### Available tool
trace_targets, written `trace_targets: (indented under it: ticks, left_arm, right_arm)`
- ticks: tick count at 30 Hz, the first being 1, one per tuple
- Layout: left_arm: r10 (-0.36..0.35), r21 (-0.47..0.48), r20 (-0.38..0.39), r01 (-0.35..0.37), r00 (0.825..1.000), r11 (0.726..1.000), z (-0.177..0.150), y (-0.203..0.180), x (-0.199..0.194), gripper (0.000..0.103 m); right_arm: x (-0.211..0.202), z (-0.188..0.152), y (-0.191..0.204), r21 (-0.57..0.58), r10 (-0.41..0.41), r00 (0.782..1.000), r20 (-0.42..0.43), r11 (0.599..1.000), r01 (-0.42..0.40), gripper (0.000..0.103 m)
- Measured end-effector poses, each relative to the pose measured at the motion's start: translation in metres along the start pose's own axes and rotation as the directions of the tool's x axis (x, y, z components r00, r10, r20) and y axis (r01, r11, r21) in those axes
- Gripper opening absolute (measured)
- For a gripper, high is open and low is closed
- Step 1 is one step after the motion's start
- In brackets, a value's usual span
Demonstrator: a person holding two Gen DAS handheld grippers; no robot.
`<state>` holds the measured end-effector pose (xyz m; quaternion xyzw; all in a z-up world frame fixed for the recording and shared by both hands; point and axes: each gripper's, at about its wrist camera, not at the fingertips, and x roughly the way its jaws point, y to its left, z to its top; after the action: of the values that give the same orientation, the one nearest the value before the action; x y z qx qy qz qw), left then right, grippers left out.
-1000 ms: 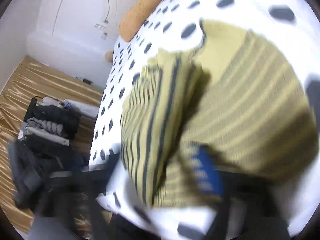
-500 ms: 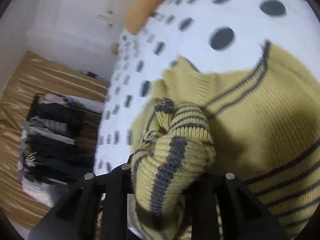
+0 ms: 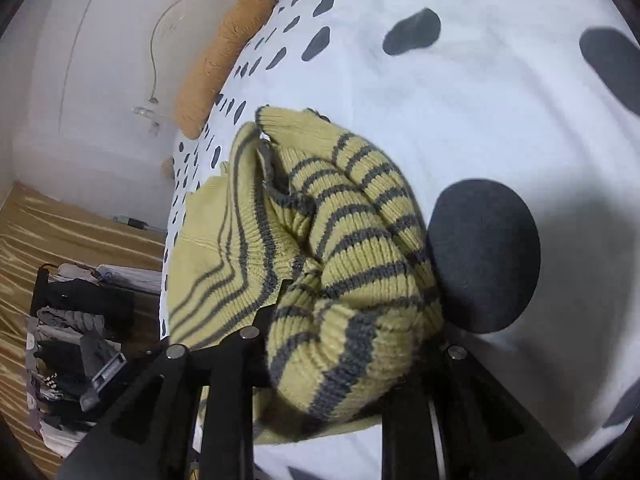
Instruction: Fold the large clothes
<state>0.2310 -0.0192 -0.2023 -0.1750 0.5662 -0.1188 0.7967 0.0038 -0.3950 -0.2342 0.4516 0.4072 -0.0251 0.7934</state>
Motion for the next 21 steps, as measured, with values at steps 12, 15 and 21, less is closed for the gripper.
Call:
trace_targets:
  ticks: [12,15,21]
  left_arm:
    - [-0.011,0.231,0.075,-0.007,0.997,0.973,-0.007,-0.084,-0.003,0.080]
    - [0.043,0.329,0.054,-0.059,0.998,0.943,-0.014,-0.099,0.015,0.083]
    - [0.056,0.349,0.034,-0.064,0.998,0.935,-0.031,-0.105,0.040,0.085]
  right_arm:
    - [-0.027,-0.010,-0.002,-0.037,-0.086,0.996,0.023,0.996,0.086,0.025]
    - [-0.053,-0.006,0.011,-0.066,-0.173,0.984,0.036,0.982,0.175,0.033]
    - [-0.076,0.022,0.087,-0.335,-0.141,0.985,0.098,0.927,0.166,0.033]
